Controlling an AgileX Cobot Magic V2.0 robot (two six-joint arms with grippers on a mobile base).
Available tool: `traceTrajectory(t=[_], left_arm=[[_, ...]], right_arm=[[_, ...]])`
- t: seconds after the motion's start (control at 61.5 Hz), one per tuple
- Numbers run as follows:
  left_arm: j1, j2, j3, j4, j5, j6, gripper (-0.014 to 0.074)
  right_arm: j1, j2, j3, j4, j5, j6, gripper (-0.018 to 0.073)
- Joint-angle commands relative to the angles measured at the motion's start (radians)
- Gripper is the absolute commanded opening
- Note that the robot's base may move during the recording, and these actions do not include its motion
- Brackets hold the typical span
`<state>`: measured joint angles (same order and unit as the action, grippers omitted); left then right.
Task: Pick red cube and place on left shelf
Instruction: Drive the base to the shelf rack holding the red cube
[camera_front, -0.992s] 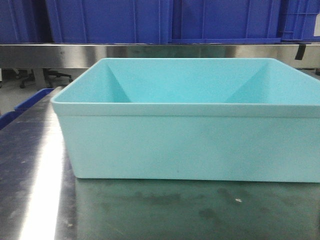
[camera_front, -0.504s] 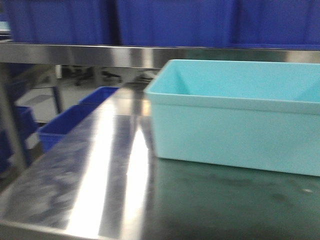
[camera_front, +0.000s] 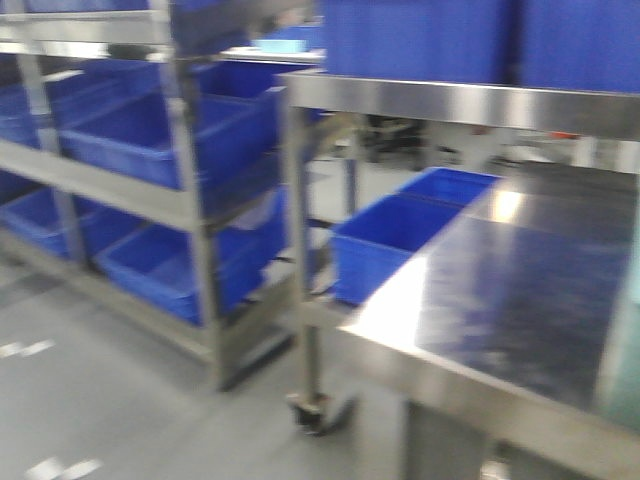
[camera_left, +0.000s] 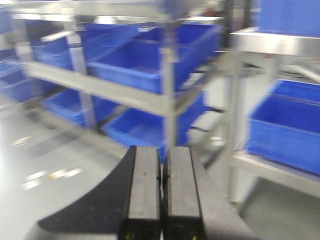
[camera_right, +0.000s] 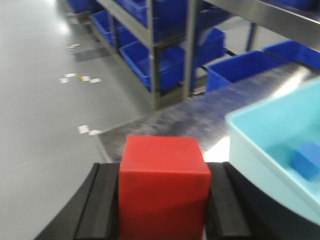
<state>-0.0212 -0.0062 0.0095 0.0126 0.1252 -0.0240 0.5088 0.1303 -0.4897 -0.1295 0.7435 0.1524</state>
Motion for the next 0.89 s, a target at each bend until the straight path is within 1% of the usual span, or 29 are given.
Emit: traceTrajectory(t=[0.0, 0.878], left_arm=[[-0.001, -0.015, 0.023, -0.006, -0.086, -0.001, 0.0102], [-0.001, -0.015, 0.023, -0.006, -0.086, -0.001, 0.0102]], right_arm=[[-0.003, 0.013, -0.026, -0.018, -0.090, -0.009, 0.0041], [-0.003, 0.013, -0.026, -0.018, -0.089, -0.009, 0.0041]])
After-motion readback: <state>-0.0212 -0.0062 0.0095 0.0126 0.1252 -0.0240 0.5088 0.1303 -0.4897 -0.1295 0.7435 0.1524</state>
